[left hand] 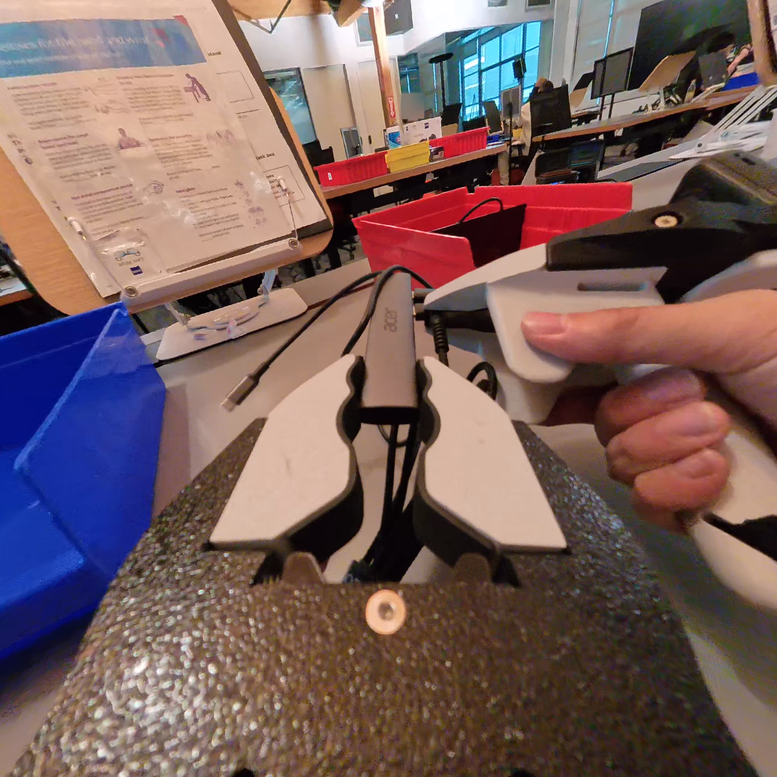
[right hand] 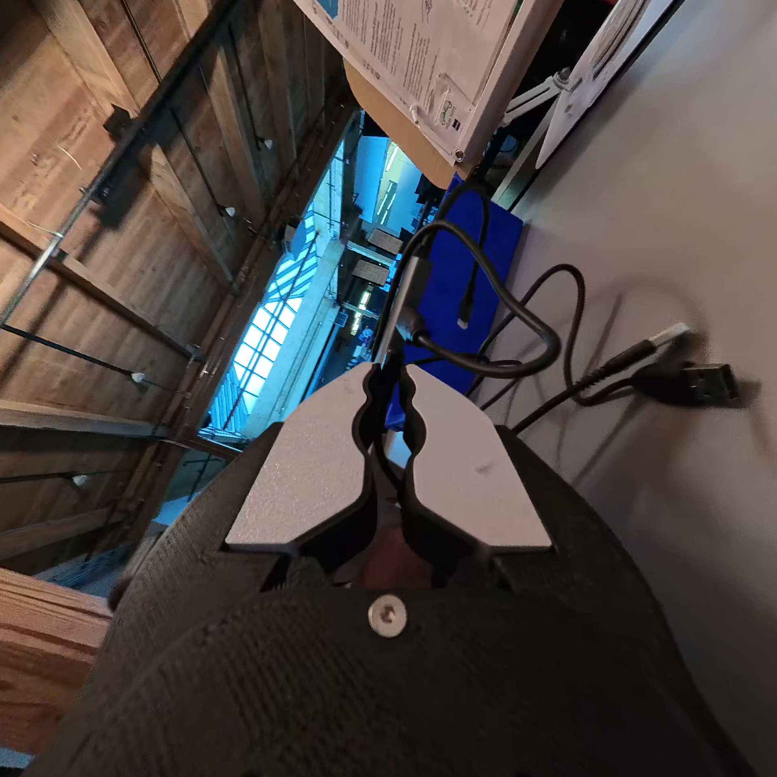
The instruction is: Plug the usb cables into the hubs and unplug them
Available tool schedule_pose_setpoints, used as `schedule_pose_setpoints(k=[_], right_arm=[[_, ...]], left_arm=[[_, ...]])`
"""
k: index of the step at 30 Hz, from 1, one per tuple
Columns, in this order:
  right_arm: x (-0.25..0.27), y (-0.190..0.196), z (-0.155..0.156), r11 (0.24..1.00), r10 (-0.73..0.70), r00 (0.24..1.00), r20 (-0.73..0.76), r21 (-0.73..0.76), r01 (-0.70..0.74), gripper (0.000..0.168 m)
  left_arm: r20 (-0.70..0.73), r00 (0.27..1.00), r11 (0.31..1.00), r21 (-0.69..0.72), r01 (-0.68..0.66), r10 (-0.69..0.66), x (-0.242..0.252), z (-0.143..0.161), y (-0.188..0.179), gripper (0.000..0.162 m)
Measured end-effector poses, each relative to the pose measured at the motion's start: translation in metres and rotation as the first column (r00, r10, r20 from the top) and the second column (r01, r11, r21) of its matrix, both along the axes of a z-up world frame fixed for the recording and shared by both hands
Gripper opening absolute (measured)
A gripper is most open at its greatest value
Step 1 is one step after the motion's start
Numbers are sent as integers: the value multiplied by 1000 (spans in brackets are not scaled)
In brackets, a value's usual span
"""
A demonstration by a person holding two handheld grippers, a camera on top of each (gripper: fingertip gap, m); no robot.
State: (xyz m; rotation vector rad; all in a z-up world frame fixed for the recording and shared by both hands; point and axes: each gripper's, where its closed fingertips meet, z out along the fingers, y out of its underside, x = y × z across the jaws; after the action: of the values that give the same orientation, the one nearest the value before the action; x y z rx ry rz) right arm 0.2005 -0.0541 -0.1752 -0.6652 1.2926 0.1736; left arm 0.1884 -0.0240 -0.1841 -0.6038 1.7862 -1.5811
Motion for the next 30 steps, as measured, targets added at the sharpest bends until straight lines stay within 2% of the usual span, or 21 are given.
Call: schedule_pose_setpoints(k=[7,10,15,19,20,21,22,24,26,27,30], right_arm=[[-12,-2,3,999,-34,999,2,2,34,9],[-14,-7,11,998,4,1000,2,-58,-4,8],[-12,2,4,998,1,1000,13,-59,-1,9],[-15,-3,11,996,33,999,12,-89,-31,9],[-18,-6,5,997,8,1000,-15,-78,-10,8],[-26,-7,-9,995,24,999,-43,-97,-28,8],[-36,-10,-27,996,18,996,-83,-86,-25,8],[-49,-29,-38,999,12,995,-99,53,-7,8],[-50,-48,-25,998,-27,999,-26,-56,26,8],[-52,-50,-10,994,3,1000,19,-113,-1,8],[-57,-64,53,957,43,985,166,-291,8,8]], left_arm=[[-2,999,999,-9,40,-40,-1,0,1,26],[16,998,998,-11,60,-59,-2,2,-3,25],[-42,997,996,-68,65,-68,-1,2,4,25],[-17,998,996,-64,62,-63,1,2,3,26],[-37,999,994,-102,-32,28,11,4,14,25],[-84,991,974,-193,-122,107,28,8,41,24],[-177,978,945,-286,-158,110,45,7,66,24],[-174,981,943,-303,-135,85,53,8,83,24],[-97,994,972,-224,-72,51,35,10,64,24],[-61,997,982,-180,-57,47,27,9,55,24],[-6,999,993,-110,-46,46,15,8,40,24]])
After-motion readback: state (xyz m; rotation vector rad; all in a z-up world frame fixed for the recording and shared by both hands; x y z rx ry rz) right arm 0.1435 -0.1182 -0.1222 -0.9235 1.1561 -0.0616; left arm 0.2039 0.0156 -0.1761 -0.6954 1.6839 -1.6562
